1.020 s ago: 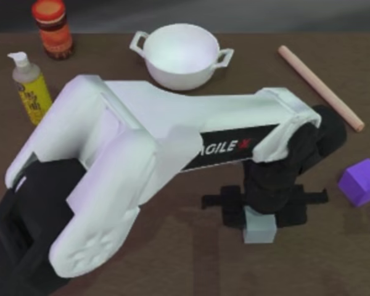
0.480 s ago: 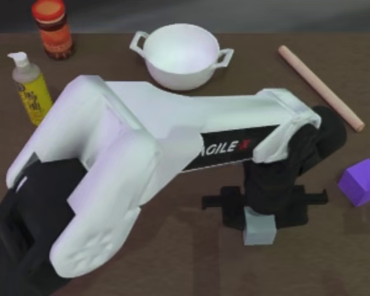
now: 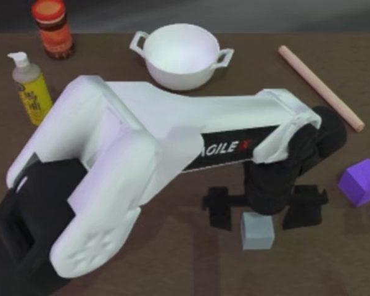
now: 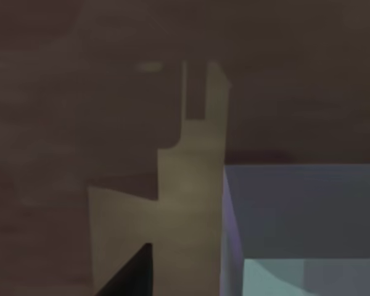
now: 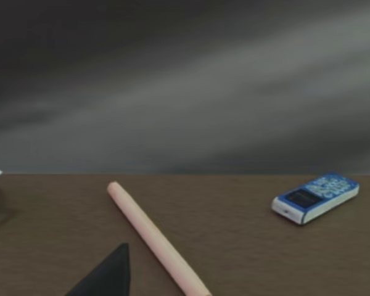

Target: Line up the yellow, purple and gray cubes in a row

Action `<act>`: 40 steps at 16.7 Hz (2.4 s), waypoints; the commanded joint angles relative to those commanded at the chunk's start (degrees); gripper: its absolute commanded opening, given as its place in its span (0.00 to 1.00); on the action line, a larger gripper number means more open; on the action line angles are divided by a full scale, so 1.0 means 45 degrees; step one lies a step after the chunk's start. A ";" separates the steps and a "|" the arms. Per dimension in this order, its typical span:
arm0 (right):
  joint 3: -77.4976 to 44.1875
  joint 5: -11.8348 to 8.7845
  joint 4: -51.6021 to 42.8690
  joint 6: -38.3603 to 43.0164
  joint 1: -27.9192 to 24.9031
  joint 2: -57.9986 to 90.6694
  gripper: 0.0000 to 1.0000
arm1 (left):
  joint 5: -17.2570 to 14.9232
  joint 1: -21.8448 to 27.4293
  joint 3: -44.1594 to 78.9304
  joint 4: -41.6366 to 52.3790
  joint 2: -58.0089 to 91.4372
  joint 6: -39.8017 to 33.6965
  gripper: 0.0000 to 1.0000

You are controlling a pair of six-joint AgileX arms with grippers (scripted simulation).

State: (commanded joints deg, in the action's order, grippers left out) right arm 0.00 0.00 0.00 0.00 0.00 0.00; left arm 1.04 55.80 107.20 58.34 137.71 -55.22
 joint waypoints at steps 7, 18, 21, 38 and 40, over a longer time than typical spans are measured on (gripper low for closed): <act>0.0000 0.0000 0.0000 0.0000 0.0000 0.0000 1.00 | 0.0000 -0.0015 0.0045 0.0046 -0.0011 0.0003 1.00; 0.0000 0.0000 0.0000 0.0000 0.0000 0.0000 1.00 | 0.0011 -0.0216 0.2154 0.2968 -0.0818 -0.0068 1.00; -0.0100 -0.0006 -0.0063 -0.0024 -0.0015 0.0101 1.00 | 0.0016 -0.0210 0.2008 0.2853 -0.0897 -0.0041 1.00; -1.0862 0.0017 -0.8183 -0.2773 -0.0959 1.5804 1.00 | 0.0186 -0.8371 -1.4425 -0.6376 -1.9460 0.5624 1.00; -1.2324 0.0015 -0.9324 -0.3158 -0.1095 1.8066 1.00 | 0.0142 -0.9426 -1.6825 -0.7746 -2.2079 0.6968 1.00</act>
State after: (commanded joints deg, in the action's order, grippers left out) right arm -55.46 0.07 -41.96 -14.21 -4.93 81.30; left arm 1.68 13.38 31.49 23.48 38.35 -23.86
